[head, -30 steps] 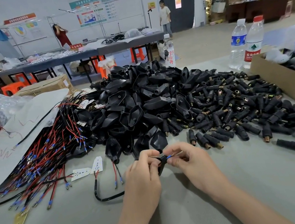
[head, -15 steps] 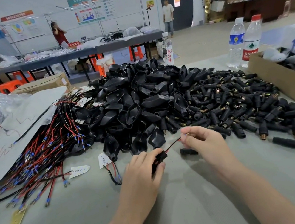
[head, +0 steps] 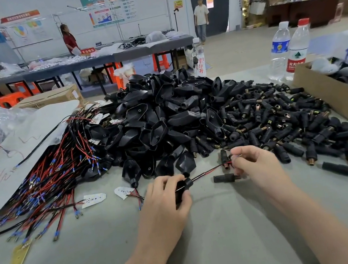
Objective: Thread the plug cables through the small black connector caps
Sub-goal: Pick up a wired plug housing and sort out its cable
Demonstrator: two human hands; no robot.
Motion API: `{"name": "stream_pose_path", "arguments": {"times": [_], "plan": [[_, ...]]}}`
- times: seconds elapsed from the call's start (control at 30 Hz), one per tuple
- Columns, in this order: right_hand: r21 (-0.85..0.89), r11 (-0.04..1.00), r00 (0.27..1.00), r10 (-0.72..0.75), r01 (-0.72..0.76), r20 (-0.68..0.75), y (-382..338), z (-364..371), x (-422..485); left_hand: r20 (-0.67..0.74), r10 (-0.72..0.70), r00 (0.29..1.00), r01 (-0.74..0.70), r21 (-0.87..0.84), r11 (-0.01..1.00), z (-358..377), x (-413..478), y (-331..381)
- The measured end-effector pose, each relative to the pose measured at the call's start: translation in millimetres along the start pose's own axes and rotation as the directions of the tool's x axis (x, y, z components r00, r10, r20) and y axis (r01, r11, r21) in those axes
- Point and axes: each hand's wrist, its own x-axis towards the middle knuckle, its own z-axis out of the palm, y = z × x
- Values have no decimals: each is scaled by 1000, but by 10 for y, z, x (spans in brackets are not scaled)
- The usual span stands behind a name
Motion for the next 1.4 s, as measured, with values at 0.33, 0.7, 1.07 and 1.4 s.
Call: {"name": "stream_pose_path", "arguments": {"times": [0.33,0.7,1.07,1.4], "plan": [[214,977,979,48,-5,-198,-79,-240,72,-15,-16,1000,16,22,1000,-5,16,-20],[266,956,890,11,124,-456,-99,-361,112,-15,51,999,-49,116,992,38,41,-85],[288,945,757,73,156,-649,-69,-495,161,-5,14,1000,-13,119,993,42,41,-116],[-333,897,937,-337,290,-94,-279,165,-398,75,56,996,-64,112,992,20,45,-152]]}}
